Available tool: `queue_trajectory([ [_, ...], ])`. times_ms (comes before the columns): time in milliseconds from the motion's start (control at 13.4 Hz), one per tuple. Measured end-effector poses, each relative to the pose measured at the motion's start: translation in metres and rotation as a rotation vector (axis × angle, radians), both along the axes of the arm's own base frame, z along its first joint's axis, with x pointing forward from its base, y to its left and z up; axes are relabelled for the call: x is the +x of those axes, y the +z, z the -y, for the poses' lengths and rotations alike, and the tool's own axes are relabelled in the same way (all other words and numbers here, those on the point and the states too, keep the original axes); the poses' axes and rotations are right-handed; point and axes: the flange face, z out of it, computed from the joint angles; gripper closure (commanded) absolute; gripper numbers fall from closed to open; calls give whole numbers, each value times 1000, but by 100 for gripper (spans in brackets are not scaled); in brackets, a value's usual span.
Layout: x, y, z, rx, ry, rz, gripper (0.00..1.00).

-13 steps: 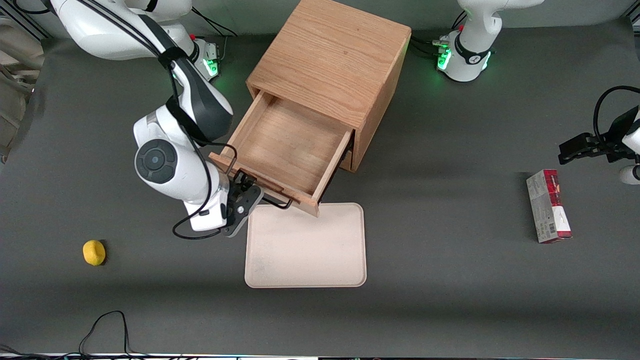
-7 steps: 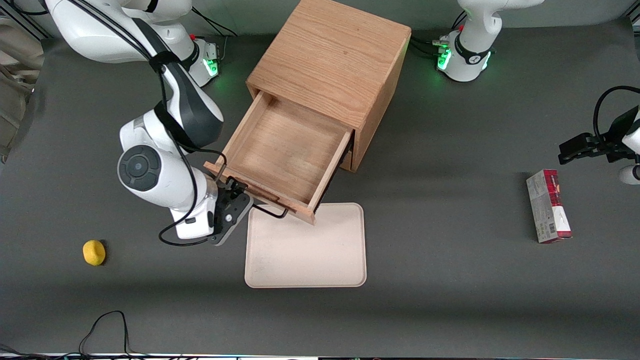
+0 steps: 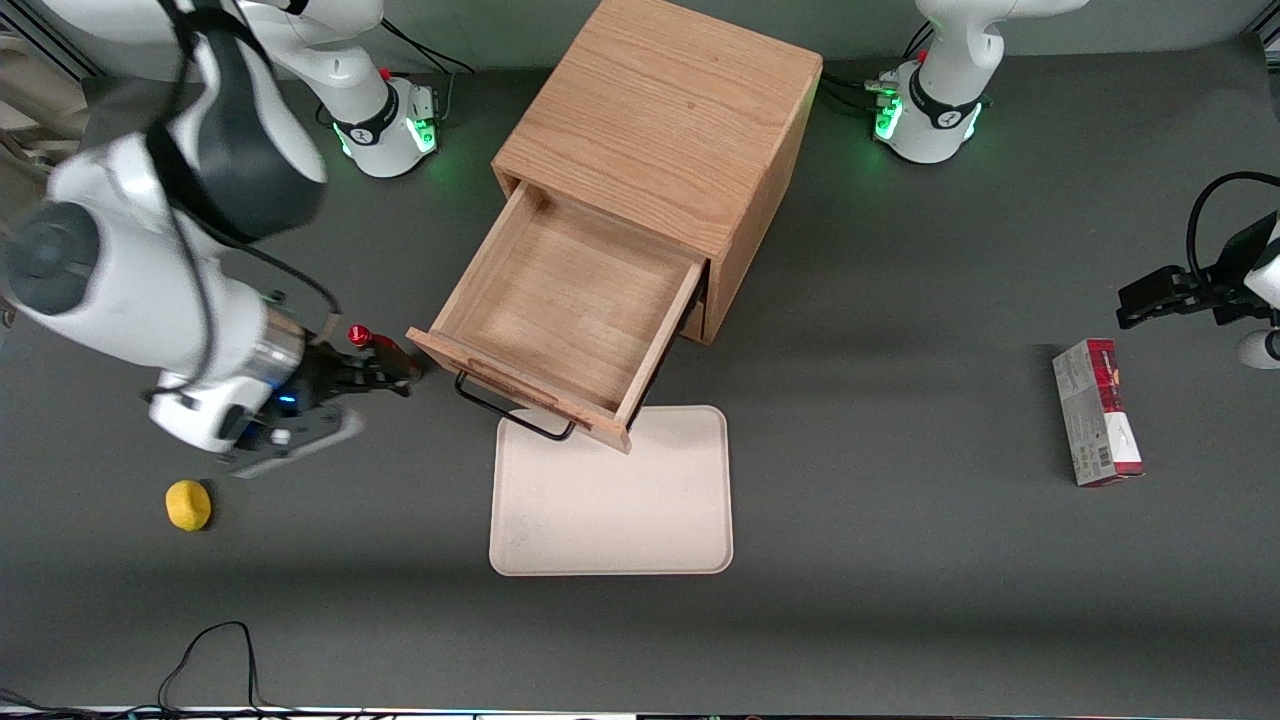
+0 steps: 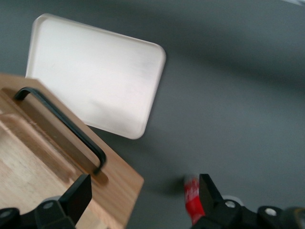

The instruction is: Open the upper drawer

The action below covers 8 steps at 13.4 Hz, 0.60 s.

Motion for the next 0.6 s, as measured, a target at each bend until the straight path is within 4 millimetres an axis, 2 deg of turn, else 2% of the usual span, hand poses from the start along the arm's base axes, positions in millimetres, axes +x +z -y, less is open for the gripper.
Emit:
queue_trajectory([
  [149,-14,9,47,-21,-110,-14,0],
  [299,-33,12,84,-33,-179,-30,0],
  [597,-76,21,124,-56,-252,-26,0],
])
